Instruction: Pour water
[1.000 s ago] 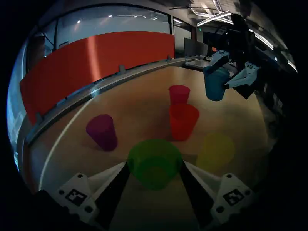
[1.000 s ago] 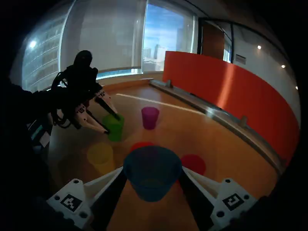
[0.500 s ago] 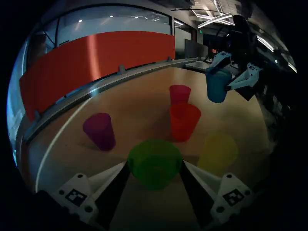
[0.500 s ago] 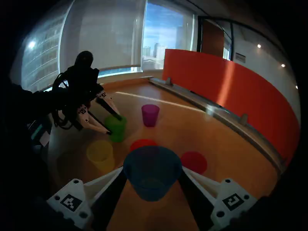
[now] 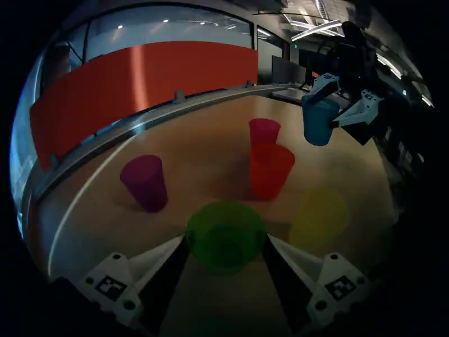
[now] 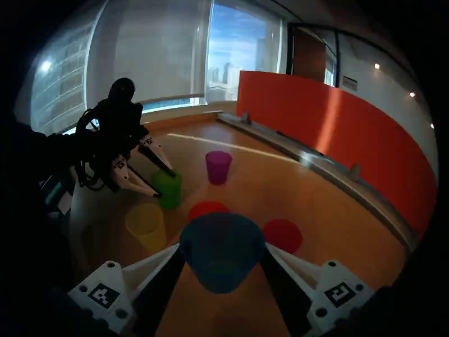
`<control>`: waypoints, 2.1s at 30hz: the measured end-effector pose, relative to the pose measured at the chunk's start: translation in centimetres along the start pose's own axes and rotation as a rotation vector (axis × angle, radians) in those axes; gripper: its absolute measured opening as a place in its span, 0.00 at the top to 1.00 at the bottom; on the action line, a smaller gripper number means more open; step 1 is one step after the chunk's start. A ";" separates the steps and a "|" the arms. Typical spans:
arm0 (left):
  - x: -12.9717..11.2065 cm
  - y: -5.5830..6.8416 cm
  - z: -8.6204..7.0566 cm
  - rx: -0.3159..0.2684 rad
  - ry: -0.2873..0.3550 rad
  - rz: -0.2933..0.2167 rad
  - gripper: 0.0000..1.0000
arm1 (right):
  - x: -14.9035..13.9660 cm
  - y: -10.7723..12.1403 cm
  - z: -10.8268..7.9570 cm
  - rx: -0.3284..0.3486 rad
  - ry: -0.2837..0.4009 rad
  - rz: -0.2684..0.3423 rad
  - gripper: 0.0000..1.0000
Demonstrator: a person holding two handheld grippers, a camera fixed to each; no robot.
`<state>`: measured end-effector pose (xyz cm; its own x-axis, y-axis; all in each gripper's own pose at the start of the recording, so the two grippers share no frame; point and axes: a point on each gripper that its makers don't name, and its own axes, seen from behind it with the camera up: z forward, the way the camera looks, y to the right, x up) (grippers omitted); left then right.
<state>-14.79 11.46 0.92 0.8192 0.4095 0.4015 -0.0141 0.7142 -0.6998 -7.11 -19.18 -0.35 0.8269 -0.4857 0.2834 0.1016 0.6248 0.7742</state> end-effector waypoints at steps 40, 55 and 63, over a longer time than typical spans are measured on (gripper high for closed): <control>-1.7 -0.2 -3.9 0.064 0.026 -0.041 0.00 | -6.4 -0.1 4.7 -0.014 -0.080 0.012 0.09; -1.1 -0.1 -6.0 0.086 0.090 -0.104 0.00 | -7.9 0.1 4.7 -0.028 -0.081 0.030 0.09; -1.1 0.4 -6.5 0.089 0.103 -0.113 0.00 | -8.8 -0.1 4.4 -0.032 -0.092 0.040 0.06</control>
<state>-11.93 7.65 -3.67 0.8726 0.2672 0.4089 0.0340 0.8018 -0.5966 -16.84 -17.70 -0.45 0.7764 -0.5134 0.3655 0.0885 0.6631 0.7433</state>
